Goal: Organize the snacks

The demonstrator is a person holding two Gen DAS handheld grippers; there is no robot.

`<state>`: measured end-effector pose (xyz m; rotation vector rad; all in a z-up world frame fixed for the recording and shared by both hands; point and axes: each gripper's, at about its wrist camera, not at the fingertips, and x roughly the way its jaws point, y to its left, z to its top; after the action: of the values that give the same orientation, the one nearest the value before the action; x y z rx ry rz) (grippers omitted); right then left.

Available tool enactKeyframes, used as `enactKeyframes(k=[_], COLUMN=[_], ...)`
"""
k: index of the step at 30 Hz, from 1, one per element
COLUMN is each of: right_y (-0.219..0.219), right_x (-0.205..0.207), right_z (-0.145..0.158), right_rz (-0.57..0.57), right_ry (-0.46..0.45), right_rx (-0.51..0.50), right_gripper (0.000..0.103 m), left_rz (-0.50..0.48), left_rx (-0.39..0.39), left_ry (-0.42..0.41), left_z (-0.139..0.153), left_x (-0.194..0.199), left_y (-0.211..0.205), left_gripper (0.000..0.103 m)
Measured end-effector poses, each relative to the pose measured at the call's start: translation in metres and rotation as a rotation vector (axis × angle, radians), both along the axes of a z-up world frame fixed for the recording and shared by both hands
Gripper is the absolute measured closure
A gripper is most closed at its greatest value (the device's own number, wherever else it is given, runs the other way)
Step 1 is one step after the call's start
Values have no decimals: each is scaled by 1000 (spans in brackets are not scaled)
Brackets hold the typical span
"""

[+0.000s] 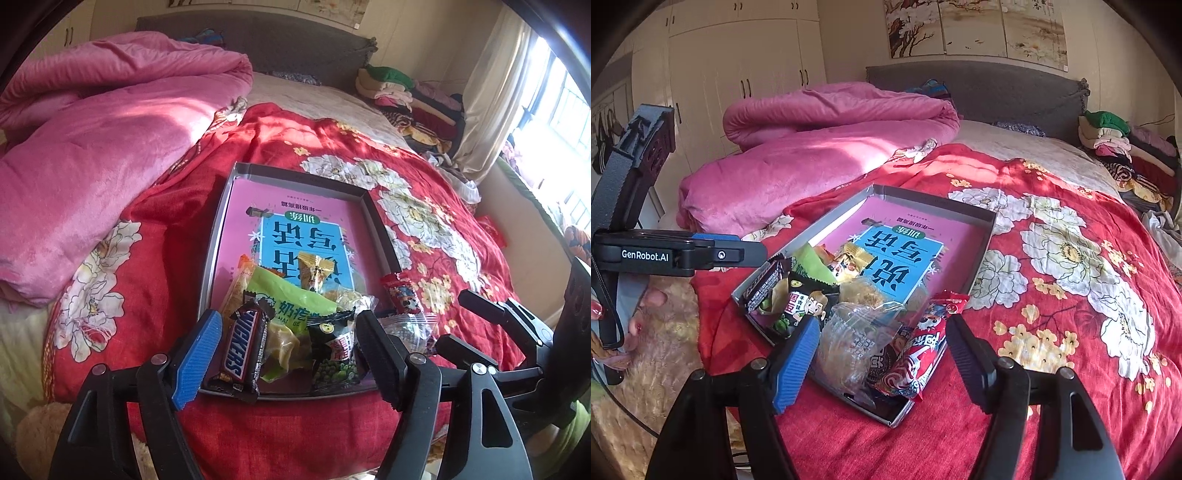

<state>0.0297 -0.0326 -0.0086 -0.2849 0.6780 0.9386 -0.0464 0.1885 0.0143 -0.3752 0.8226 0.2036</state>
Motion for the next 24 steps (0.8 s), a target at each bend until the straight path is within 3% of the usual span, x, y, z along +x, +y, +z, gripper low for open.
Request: enactKeyframes(k=[6, 11, 17, 24], right_y=[-17, -35, -50, -67], right_x=[-6, -9, -15, -35], right_z=[35, 59, 66, 49], right_rz=[-36, -80, -121, -109], right_ry=[-44, -37, -25, 25], right_rx=[89, 137, 74, 13], right_gripper=[20, 11, 5, 4], left_rz=[2, 17, 24, 8], left_rx=[46, 49, 11, 4], left_ry=[-33, -5, 13, 68], left_z=[21, 25, 24, 11], left_x=[-7, -15, -33, -44], left_y=[-21, -42, -68, -92], left_gripper=[23, 23, 23, 23])
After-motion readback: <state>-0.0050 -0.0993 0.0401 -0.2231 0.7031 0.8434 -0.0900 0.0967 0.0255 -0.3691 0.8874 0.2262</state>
